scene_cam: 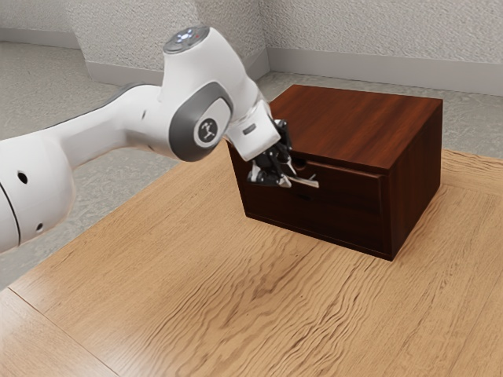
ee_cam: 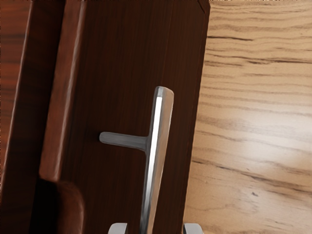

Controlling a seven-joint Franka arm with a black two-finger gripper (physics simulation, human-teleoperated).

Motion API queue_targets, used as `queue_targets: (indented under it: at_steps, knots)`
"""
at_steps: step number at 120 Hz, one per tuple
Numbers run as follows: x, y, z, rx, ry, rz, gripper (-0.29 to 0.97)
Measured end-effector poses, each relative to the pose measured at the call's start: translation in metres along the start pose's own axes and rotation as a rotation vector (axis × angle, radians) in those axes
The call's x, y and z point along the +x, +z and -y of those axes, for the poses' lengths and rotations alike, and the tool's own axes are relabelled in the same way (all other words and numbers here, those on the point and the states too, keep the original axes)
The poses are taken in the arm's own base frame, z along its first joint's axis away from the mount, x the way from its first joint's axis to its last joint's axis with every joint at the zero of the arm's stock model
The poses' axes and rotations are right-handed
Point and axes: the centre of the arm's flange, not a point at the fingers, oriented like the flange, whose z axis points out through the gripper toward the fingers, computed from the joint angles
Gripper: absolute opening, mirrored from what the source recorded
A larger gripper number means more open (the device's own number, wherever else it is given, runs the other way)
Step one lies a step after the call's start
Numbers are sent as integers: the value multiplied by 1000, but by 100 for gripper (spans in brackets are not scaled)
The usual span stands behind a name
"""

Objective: Pull the drawer handle with one arm to open the drawer

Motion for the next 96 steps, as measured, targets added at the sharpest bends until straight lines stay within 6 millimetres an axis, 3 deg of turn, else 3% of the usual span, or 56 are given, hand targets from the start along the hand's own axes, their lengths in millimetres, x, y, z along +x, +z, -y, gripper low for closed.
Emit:
queue_targets:
  at_steps: [96]
  knots:
    - [-10,-7,-25,-15,-12,8,5]
